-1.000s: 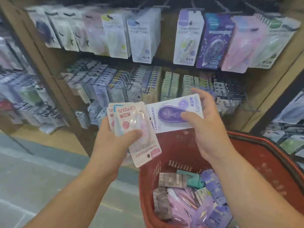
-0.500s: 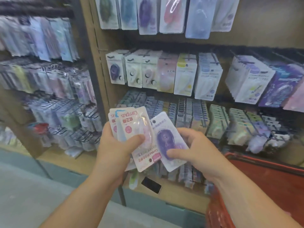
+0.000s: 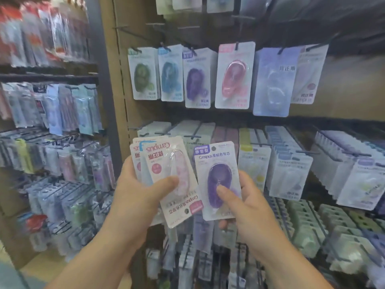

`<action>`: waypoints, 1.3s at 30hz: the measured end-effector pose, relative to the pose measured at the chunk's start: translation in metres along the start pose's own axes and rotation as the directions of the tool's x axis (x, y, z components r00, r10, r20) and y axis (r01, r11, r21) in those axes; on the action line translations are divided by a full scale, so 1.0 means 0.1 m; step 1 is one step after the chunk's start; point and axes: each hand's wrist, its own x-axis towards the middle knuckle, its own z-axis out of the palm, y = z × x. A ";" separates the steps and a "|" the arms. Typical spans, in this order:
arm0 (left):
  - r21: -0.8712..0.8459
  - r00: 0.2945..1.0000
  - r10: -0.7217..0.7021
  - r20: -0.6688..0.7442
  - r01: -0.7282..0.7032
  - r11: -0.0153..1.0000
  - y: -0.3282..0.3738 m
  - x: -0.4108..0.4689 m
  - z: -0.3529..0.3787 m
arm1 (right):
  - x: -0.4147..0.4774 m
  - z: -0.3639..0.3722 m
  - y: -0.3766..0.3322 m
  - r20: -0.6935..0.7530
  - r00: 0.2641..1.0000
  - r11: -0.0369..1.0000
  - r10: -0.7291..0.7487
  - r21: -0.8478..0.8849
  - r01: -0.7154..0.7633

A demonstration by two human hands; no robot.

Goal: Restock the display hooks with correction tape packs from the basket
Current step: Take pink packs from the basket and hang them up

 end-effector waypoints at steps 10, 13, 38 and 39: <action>-0.091 0.981 0.194 0.021 -0.191 0.977 0.27 0.86 0.12 | 0.96 -0.05 -0.41 -0.022 0.965 0.965 -0.262 0.013 0.262; -0.105 0.975 0.218 0.034 -0.214 0.971 0.29 1.04 0.07 | 1.17 0.06 -0.59 -0.049 0.939 0.940 -0.340 -0.023 0.340; -0.260 0.891 0.310 0.331 -0.230 0.938 0.29 2.02 -0.50 | 1.91 1.00 -0.75 -0.500 0.799 0.929 -0.336 -0.318 0.191; -0.272 0.889 0.308 0.338 -0.221 0.937 0.28 2.03 -0.51 | 1.92 1.01 -0.75 -0.514 0.790 0.928 -0.333 -0.326 0.179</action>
